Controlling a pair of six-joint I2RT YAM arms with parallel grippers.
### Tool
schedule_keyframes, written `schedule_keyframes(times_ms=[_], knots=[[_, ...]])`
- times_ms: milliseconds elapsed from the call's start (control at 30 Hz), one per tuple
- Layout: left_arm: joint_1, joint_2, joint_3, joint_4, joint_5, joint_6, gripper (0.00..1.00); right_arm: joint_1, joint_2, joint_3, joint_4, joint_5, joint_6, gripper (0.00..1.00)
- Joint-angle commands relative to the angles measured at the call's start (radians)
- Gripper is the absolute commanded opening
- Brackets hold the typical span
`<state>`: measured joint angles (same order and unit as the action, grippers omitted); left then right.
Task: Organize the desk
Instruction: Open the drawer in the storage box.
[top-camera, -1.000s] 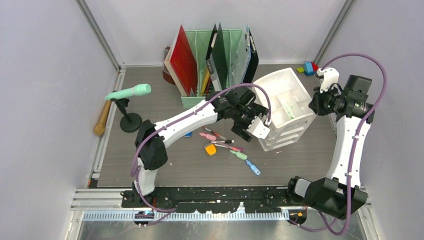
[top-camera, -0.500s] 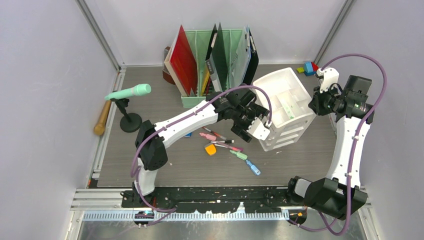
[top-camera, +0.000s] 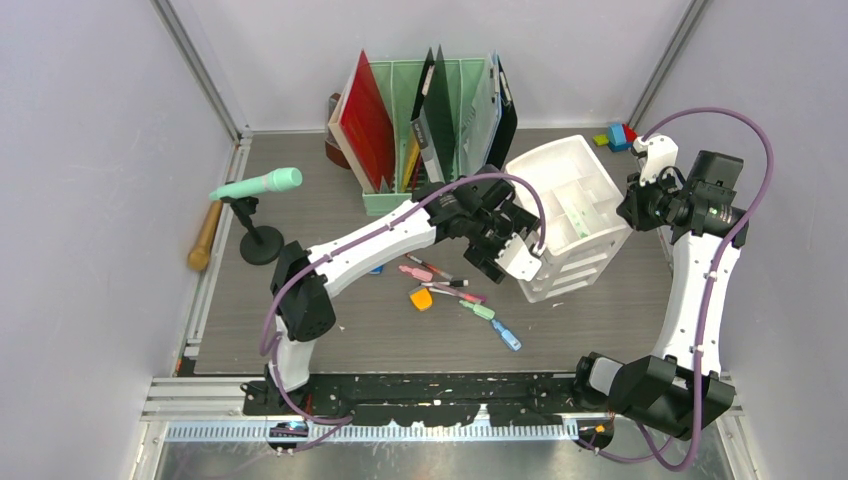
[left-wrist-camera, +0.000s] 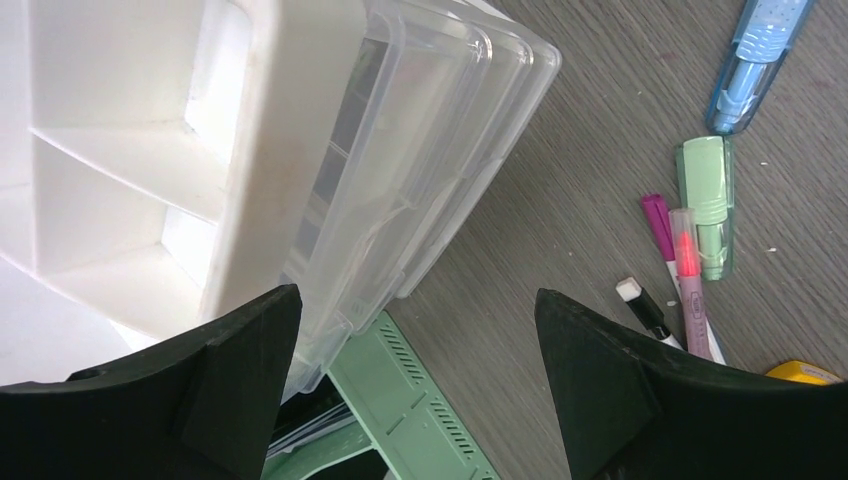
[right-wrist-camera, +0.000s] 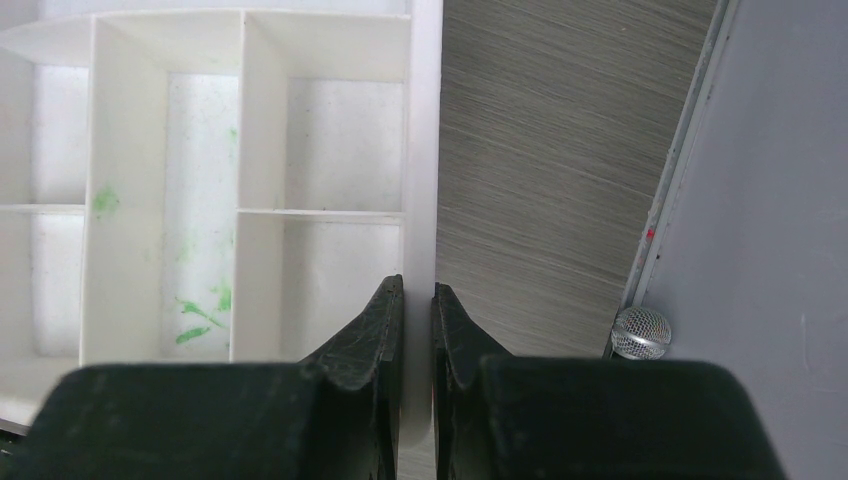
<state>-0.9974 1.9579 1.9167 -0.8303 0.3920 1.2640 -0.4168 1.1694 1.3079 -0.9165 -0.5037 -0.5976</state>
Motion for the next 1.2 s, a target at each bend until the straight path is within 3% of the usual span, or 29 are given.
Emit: schedule_keyframes(times_ms=[0, 533, 833, 1167], knots=[[-0.01, -0.004, 0.052, 0.005, -0.003, 0.024, 0.9, 0.008, 0.025, -0.043, -0.071, -0.001, -0.055, 0.0], [-0.02, 0.081, 0.084, -0.002, -0.028, 0.174, 0.9, 0.009, 0.027, -0.051, -0.078, 0.002, -0.066, 0.0], [-0.041, 0.08, 0.123, -0.276, -0.098, 0.405, 0.87, 0.008, 0.049, -0.021, -0.068, 0.02, -0.051, 0.01], [-0.041, 0.027, 0.08, -0.326, -0.149, 0.425, 0.85, 0.009, 0.075, -0.005, -0.046, 0.064, -0.035, 0.01]])
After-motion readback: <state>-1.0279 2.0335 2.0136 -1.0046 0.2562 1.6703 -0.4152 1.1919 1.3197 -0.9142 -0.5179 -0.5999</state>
